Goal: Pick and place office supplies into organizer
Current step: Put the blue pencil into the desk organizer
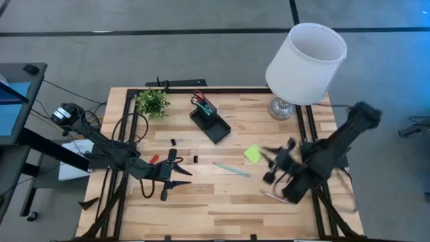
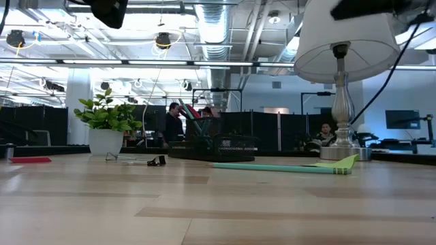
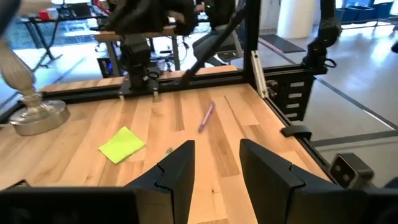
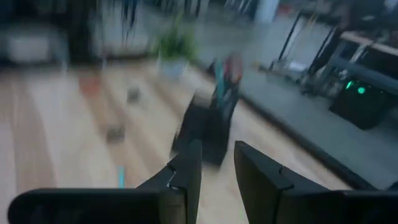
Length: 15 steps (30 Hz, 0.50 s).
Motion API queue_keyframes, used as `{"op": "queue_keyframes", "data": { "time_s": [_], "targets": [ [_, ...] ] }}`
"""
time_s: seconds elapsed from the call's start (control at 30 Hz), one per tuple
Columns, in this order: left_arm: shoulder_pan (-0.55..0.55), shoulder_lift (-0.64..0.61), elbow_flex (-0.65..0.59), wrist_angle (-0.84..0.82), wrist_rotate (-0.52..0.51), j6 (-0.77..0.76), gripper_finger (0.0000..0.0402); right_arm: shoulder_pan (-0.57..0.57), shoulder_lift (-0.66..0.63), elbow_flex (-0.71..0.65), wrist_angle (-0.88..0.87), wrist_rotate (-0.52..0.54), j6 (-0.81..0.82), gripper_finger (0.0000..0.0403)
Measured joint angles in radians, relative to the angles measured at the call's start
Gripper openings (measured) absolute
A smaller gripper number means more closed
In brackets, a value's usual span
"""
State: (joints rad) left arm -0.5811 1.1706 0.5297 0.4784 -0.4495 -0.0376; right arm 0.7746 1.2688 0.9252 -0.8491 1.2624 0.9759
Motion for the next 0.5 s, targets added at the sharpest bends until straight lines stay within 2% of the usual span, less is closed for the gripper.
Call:
{"op": "queue_keyframes", "data": {
  "time_s": [0.03, 0.1, 0.2, 0.27, 0.37, 0.43, 0.5],
  "targets": [
    [0.002, 0.000, 0.000, 0.004, -0.007, 0.004, 0.0125, 0.000, -0.048, -0.051, 0.058, 0.043, -0.014, 0.0090],
    [0.009, 0.000, 0.000, 0.006, -0.015, 0.009, 0.0125, 0.000, -0.116, -0.195, 0.237, 0.060, -0.044, 0.0090],
    [0.013, 0.000, 0.000, 0.006, -0.015, 0.009, 0.0125, -0.004, -0.134, -0.461, 0.712, -0.018, -0.106, 0.0090],
    [0.012, 0.000, 0.000, 0.006, -0.008, 0.016, 0.0125, -0.004, -0.100, -0.594, 1.150, -0.087, -0.295, 0.0090],
    [0.012, 0.000, 0.000, 0.008, -0.008, 0.034, 0.0125, -0.026, -0.024, -0.709, 1.759, -0.226, -0.682, 0.0090],
    [0.013, 0.000, 0.000, 0.012, -0.008, 0.035, 0.0125, -0.072, 0.039, -0.736, 1.998, -0.325, -0.869, 0.0090],
    [0.013, 0.000, 0.000, 0.012, -0.008, 0.033, 0.0125, -0.133, 0.110, -0.739, 2.062, -0.411, -0.912, 0.0090]
  ]
}}
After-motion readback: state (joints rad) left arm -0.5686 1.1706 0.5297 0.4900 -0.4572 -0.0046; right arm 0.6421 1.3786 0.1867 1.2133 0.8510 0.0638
